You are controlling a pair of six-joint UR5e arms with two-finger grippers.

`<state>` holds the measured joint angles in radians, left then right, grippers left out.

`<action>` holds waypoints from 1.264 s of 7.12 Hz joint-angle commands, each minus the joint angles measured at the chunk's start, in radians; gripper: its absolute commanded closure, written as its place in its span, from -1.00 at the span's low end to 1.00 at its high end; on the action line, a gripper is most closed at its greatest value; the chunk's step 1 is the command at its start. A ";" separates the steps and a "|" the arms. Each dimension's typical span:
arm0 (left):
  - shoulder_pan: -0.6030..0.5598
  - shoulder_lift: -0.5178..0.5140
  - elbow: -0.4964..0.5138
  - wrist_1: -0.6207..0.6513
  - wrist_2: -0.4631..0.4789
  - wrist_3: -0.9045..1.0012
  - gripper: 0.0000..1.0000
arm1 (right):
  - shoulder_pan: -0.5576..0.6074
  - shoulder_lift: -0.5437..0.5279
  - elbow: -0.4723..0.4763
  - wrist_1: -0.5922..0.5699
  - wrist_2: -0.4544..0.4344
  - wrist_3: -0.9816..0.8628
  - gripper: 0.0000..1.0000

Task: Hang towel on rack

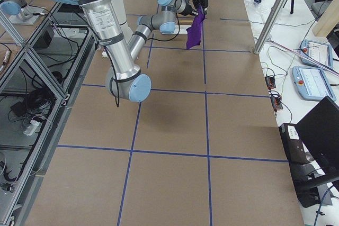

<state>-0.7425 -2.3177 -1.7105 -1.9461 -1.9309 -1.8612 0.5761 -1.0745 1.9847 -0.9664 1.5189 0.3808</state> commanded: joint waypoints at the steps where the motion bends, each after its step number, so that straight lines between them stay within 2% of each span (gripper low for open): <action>1: 0.003 0.003 0.006 0.001 0.001 0.002 0.08 | -0.009 0.002 0.003 0.002 -0.009 -0.002 1.00; 2: 0.020 0.003 0.002 0.001 0.027 -0.006 0.45 | -0.009 0.002 0.002 0.002 -0.009 -0.002 1.00; 3: 0.029 0.007 -0.004 -0.001 0.038 0.003 0.99 | -0.007 0.001 0.003 0.002 -0.009 -0.002 1.00; 6: 0.028 0.020 -0.017 -0.004 0.039 0.016 1.00 | -0.007 -0.012 0.002 0.003 0.000 -0.007 1.00; 7: 0.028 0.035 -0.044 -0.005 0.039 0.016 1.00 | -0.030 -0.012 -0.001 0.011 0.000 0.016 -0.32; 8: 0.028 0.050 -0.067 -0.005 0.039 0.023 1.00 | -0.027 -0.025 0.008 -0.001 0.006 0.065 -0.97; 9: 0.028 0.079 -0.092 -0.005 0.039 0.045 1.00 | -0.022 -0.048 0.006 -0.003 0.020 0.108 -0.98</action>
<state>-0.7147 -2.2669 -1.7731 -1.9510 -1.8914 -1.8351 0.5520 -1.1006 1.9897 -0.9653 1.5257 0.4387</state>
